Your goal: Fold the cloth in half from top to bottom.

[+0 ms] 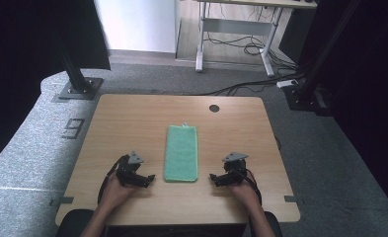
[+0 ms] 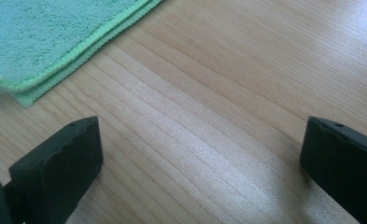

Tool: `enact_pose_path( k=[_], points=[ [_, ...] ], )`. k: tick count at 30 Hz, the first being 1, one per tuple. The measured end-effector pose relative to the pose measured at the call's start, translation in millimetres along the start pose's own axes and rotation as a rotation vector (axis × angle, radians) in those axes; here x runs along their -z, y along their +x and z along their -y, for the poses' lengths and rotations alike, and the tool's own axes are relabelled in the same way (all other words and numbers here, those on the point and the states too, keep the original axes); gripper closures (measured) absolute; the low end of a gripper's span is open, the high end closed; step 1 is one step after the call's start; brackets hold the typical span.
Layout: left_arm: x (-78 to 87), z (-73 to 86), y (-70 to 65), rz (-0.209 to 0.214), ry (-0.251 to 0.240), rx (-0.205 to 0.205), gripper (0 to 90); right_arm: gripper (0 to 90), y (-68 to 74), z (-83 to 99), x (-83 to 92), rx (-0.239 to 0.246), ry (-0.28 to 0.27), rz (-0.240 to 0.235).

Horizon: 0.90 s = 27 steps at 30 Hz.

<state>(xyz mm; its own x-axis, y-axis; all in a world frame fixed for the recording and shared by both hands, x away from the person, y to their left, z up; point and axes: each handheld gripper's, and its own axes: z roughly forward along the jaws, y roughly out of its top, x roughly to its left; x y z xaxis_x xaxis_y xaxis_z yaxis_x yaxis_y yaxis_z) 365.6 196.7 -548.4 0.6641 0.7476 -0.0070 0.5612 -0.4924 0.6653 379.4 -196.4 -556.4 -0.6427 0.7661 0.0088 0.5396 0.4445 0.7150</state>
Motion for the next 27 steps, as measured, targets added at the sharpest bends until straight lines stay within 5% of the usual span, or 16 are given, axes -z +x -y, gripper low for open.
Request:
enact_pose_path(
  k=[11,27],
  points=[
    [-1.9,-4.6,-0.4,0.002,0.022,0.018,0.6,0.0,0.0,-1.2,-0.3,-0.017,0.001,0.006],
    [-7.4,-29.9,4.6,0.020,-0.038,0.053,0.0,0.0,14.6,-19.5,-7.7,-0.033,-0.017,-0.031]
  ],
)
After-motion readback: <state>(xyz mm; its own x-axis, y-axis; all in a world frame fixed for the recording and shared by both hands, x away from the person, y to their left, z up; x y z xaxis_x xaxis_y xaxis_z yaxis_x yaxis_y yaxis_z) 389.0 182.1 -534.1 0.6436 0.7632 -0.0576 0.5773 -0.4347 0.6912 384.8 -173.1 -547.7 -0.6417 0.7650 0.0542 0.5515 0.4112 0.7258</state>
